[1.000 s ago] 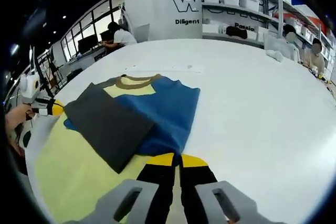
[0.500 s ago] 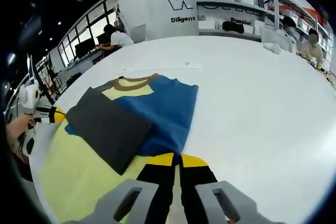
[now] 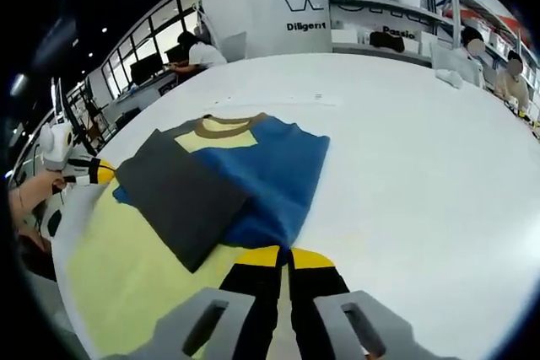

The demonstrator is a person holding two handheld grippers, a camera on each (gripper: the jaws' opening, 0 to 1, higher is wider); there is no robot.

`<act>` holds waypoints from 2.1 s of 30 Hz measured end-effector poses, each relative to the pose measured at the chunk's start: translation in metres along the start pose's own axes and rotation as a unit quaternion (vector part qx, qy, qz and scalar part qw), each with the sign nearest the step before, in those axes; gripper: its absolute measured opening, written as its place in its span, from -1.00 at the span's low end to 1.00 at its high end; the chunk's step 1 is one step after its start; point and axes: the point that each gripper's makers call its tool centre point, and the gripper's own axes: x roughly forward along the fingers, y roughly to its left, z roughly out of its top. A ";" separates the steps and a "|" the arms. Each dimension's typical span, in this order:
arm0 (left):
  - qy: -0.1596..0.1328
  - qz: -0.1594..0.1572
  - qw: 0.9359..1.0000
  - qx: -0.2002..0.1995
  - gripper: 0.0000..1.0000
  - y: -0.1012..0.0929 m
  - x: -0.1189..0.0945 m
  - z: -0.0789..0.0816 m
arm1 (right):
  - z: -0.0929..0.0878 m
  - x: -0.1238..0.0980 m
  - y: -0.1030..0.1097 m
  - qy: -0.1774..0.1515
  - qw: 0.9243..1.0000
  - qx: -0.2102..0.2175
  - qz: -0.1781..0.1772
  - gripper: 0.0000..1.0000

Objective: Fold the garment on the visible template until the final outline fits inside the template.

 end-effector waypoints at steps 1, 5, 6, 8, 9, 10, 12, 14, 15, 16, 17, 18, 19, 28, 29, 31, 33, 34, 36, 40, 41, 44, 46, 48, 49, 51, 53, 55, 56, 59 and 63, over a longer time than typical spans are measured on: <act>0.000 0.004 1.000 0.002 -1.00 0.001 -0.003 -0.001 | 0.000 0.000 0.001 0.001 1.000 0.000 0.001 -1.00; -0.002 0.006 1.000 -0.006 -1.00 0.000 -0.007 -0.004 | -0.002 0.000 0.005 0.003 1.000 -0.005 0.003 -1.00; -0.003 0.007 1.000 -0.009 -0.99 0.000 -0.008 -0.005 | -0.002 0.000 0.006 0.003 1.000 -0.007 0.003 -1.00; -0.012 0.017 1.000 -0.018 -0.98 0.002 -0.009 -0.004 | -0.002 0.000 0.005 0.003 1.000 -0.008 0.001 -1.00; -0.025 0.013 0.999 -0.033 -0.98 0.000 -0.009 -0.001 | -0.002 0.000 0.005 0.003 1.000 -0.007 -0.001 -1.00; -0.020 0.011 0.998 -0.057 -0.97 0.000 -0.009 -0.003 | -0.002 0.000 0.004 0.004 1.000 0.001 -0.003 -1.00; -0.021 0.007 0.998 -0.065 -0.95 0.002 -0.010 -0.004 | 0.000 -0.001 0.003 -0.002 1.000 0.019 -0.005 -1.00; -0.023 0.010 0.998 -0.059 -0.95 0.002 -0.013 -0.001 | 0.002 -0.004 0.002 -0.007 1.000 0.027 -0.006 -0.93; -0.028 0.012 0.998 -0.052 -0.93 0.003 -0.015 0.002 | 0.003 -0.006 0.002 -0.006 1.000 0.025 -0.006 -0.88; -0.030 0.016 0.998 -0.054 -0.89 0.004 -0.017 0.003 | 0.004 -0.008 0.001 -0.006 1.000 0.022 -0.009 -0.83; -0.032 0.018 0.998 -0.054 -0.82 0.005 -0.019 0.004 | 0.006 -0.010 0.002 -0.011 1.000 0.017 -0.008 -0.75; -0.033 0.015 0.998 -0.057 -0.76 0.004 -0.021 0.005 | 0.008 -0.012 0.002 -0.015 1.000 0.018 -0.007 -0.69; -0.034 0.014 0.997 -0.061 -0.69 0.003 -0.022 0.005 | 0.009 -0.013 0.002 -0.017 1.000 0.021 -0.006 -0.65; -0.048 0.000 0.995 -0.083 0.20 -0.008 -0.031 0.014 | 0.021 -0.014 -0.006 -0.043 0.998 0.046 -0.032 -0.41; -0.050 -0.003 0.995 -0.084 0.28 -0.009 -0.029 0.015 | 0.022 -0.013 -0.006 -0.046 0.997 0.047 -0.034 -0.37; -0.049 -0.006 0.995 -0.082 0.45 -0.015 -0.031 0.016 | 0.021 -0.012 -0.004 -0.046 0.997 0.054 -0.030 -0.31; -0.047 -0.007 0.996 -0.077 0.57 -0.020 -0.034 0.015 | 0.021 -0.014 0.003 -0.051 0.997 0.059 -0.018 -0.22; -0.047 -0.007 0.996 -0.078 0.65 -0.019 -0.034 0.015 | 0.022 -0.017 0.007 -0.056 0.997 0.059 -0.009 -0.13; -0.050 -0.007 0.995 -0.081 0.78 -0.019 -0.036 0.016 | 0.023 -0.023 0.012 -0.063 0.996 0.064 0.002 0.04; -0.055 -0.014 0.994 -0.089 0.98 -0.025 -0.043 0.017 | 0.023 -0.036 0.023 -0.078 0.994 0.068 0.022 0.49; -0.055 -0.015 0.994 -0.089 0.98 -0.026 -0.044 0.017 | 0.023 -0.038 0.024 -0.079 0.994 0.066 0.024 0.55; -0.052 -0.025 0.995 -0.082 0.98 -0.035 -0.053 0.015 | 0.016 -0.048 0.033 -0.078 0.994 0.062 0.037 0.69; -0.052 -0.027 0.995 -0.081 0.98 -0.037 -0.058 0.013 | 0.010 -0.055 0.039 -0.074 0.995 0.058 0.045 0.79; -0.053 -0.028 0.995 -0.082 0.98 -0.040 -0.063 0.011 | 0.004 -0.059 0.042 -0.070 0.995 0.049 0.049 0.85; -0.054 -0.028 0.995 -0.083 0.98 -0.042 -0.066 0.009 | 0.001 -0.063 0.047 -0.069 0.995 0.042 0.054 0.87; -0.052 -0.028 0.995 -0.081 0.98 -0.044 -0.072 0.005 | -0.005 -0.070 0.053 -0.066 0.995 0.040 0.060 0.91; -0.052 -0.029 0.995 -0.081 0.98 -0.046 -0.076 0.002 | -0.010 -0.077 0.059 -0.062 0.995 0.040 0.065 0.92; -0.055 -0.029 0.995 -0.084 0.98 -0.049 -0.083 -0.002 | -0.014 -0.082 0.064 -0.064 0.995 0.037 0.069 0.92; -0.055 -0.028 0.994 -0.085 0.98 -0.050 -0.085 -0.003 | -0.018 -0.087 0.068 -0.062 0.995 0.034 0.073 0.93; -0.051 -0.029 0.994 -0.087 0.98 -0.053 -0.091 -0.008 | -0.029 -0.093 0.073 -0.049 0.996 0.023 0.077 0.93; -0.056 -0.037 0.994 -0.082 0.98 -0.065 -0.106 -0.014 | -0.040 -0.102 0.078 -0.042 0.996 0.013 0.078 0.93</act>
